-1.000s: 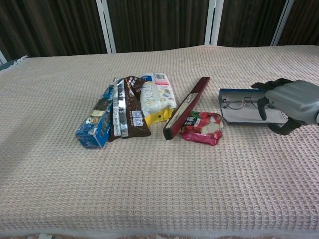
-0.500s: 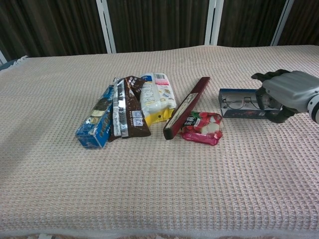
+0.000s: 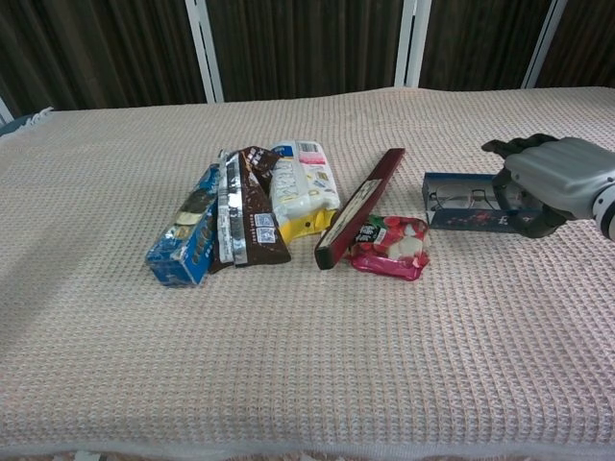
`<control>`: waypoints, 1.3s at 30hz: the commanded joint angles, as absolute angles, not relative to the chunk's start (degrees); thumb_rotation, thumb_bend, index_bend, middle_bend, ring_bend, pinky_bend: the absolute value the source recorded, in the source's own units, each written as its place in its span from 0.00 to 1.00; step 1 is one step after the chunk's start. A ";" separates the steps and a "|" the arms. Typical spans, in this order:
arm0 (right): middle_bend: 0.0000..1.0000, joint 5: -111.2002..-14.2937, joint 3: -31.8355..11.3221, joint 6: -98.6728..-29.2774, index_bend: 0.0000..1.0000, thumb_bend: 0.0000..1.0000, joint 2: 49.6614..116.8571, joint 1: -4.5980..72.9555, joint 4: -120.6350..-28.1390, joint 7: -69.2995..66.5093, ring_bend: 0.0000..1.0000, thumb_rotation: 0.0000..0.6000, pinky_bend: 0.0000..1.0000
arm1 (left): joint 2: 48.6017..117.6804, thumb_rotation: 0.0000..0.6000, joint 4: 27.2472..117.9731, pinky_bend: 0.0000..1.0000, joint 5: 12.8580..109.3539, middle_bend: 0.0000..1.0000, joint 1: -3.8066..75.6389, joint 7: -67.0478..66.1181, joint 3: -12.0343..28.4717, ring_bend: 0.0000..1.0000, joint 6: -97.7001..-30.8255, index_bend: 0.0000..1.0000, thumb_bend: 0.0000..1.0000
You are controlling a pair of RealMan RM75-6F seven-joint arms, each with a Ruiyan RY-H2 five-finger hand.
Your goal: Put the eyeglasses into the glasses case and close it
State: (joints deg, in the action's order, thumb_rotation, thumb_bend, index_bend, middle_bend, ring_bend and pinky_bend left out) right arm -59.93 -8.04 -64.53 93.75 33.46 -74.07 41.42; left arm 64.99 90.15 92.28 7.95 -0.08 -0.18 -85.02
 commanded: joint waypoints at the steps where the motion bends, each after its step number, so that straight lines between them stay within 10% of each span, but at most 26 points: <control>1: 0.07 -61.12 -7.53 -65.16 0.72 0.61 93.05 32.90 -74.85 40.35 0.00 1.00 0.00 | 64.96 1.00 90.14 0.03 92.27 0.00 7.93 -0.03 -0.20 0.00 -85.04 0.00 0.43; 17: 0.09 -73.94 -0.17 -69.64 0.73 0.63 82.01 27.11 -90.54 31.21 0.00 1.00 0.00 | 65.21 1.00 90.37 0.03 92.52 0.00 8.06 -1.10 -0.45 0.00 -84.68 0.00 0.43; 39: 0.09 -62.30 -8.11 -59.77 0.73 0.63 82.24 30.84 -86.41 24.73 0.00 1.00 0.00 | 65.64 1.00 90.54 0.03 91.50 0.00 8.47 -2.47 -0.27 0.00 -83.45 0.00 0.43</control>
